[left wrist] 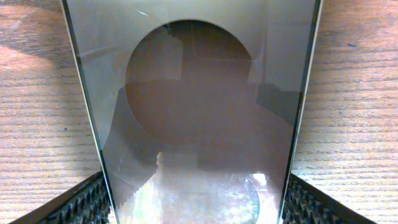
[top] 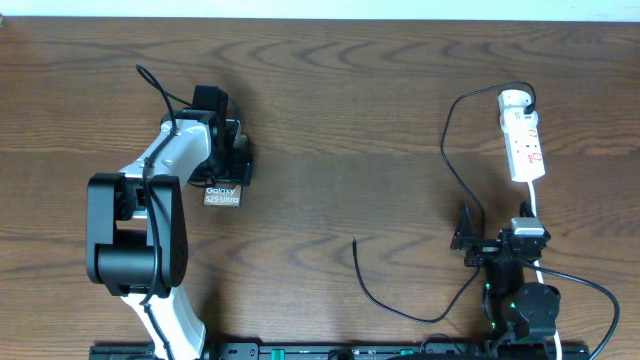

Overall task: Plug charger to phone and switch on socket
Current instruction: 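Tilt the phone up with the left gripper, lifting it off the table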

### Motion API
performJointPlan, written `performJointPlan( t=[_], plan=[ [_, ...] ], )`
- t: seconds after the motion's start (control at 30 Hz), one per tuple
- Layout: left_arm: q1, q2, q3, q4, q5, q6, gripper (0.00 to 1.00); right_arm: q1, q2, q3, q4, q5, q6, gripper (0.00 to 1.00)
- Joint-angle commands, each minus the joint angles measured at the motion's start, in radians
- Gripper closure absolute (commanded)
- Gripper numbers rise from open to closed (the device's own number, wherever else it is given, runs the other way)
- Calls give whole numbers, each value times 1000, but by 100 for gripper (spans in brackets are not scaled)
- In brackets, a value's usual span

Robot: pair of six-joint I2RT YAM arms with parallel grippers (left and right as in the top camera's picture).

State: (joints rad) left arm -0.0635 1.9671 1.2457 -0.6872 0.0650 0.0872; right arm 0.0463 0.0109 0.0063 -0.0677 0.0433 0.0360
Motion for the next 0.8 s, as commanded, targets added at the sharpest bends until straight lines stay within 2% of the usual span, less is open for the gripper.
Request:
performJointPlan(
  t=[0.0, 0.77],
  plan=[
    [-1, 55, -53, -10, 56, 6, 19, 7, -5, -1, -4, -1, -15, 1],
    [-1, 55, -53, -10, 56, 6, 29, 7, -5, -1, -4, -1, -15, 1]
  ],
)
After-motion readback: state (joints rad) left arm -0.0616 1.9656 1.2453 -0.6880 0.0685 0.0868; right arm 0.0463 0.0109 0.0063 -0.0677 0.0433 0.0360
